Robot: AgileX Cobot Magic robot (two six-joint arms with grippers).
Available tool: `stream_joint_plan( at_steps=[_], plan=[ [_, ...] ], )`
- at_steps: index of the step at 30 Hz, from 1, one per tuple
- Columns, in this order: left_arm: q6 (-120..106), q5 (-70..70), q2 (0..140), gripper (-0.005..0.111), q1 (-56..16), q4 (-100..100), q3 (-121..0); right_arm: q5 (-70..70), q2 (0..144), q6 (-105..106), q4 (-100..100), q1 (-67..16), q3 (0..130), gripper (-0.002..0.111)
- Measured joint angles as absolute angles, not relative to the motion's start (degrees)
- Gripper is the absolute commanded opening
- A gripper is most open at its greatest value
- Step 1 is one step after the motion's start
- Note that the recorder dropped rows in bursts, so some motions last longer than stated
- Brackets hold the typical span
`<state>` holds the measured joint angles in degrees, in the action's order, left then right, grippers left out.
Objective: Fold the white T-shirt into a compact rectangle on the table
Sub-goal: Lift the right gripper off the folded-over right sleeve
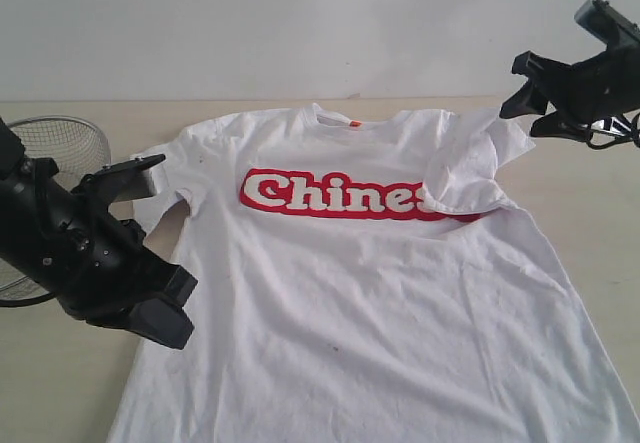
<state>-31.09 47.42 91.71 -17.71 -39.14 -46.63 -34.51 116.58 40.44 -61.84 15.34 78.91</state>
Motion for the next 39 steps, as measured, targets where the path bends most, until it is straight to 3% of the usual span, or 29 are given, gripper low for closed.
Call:
stream_joint_plan(
  at_steps=[18, 39],
  plan=[
    [-31.1, 47.9, 91.7, 0.005, -17.7, -39.1, -46.6, -33.2, 121.2, 31.2, -58.8, 18.8, 80.4, 0.042],
    [-31.1, 47.9, 91.7, 0.005, -17.7, -39.1, -46.6, -32.7, 128.9, 34.9, -82.8, 19.0, 83.2, 0.041]
  ],
)
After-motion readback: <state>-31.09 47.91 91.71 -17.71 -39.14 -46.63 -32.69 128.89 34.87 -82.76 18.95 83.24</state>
